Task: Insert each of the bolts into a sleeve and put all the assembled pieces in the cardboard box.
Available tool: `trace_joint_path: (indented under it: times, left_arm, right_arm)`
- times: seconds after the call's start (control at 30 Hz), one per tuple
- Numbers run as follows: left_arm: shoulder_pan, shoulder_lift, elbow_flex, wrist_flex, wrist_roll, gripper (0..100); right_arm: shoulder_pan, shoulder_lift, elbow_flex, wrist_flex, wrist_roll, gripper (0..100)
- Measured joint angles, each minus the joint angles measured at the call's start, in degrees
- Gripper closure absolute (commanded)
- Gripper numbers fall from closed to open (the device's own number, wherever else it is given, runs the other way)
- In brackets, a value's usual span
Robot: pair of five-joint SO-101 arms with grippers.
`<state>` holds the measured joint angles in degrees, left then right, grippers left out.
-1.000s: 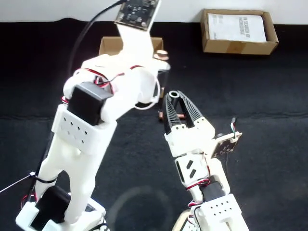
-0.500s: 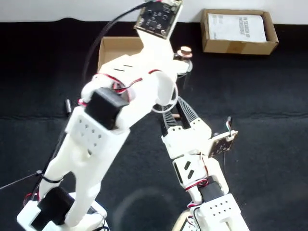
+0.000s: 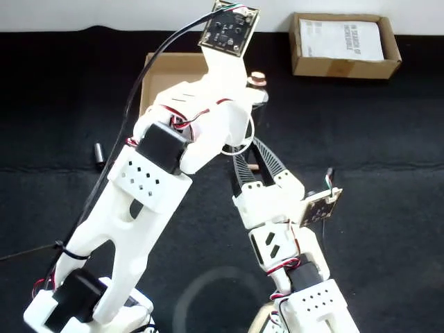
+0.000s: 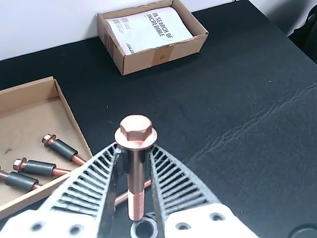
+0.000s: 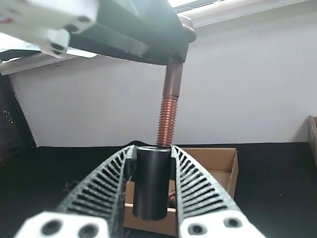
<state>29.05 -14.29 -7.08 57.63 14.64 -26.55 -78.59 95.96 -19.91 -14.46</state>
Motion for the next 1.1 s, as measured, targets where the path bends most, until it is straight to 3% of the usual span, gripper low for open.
trace_joint_path:
  times: [0.6, 0.8, 1.1]
  left_arm:
    - [0.2, -9.8, 7.3, 3.2, 0.2, 99]
    - [0.3, -9.8, 7.8, -1.8, 0.1, 99]
    - [1.8, -9.8, 8.0, -2.0, 0.1, 99]
  right_arm:
    - [0.0, 0.0, 0.1, 0.1, 0.0, 99.1]
    - [0.0, 0.0, 0.1, 0.0, 0.1, 99.1]
    - [0.0, 0.0, 0.1, 0.0, 0.1, 99.1]
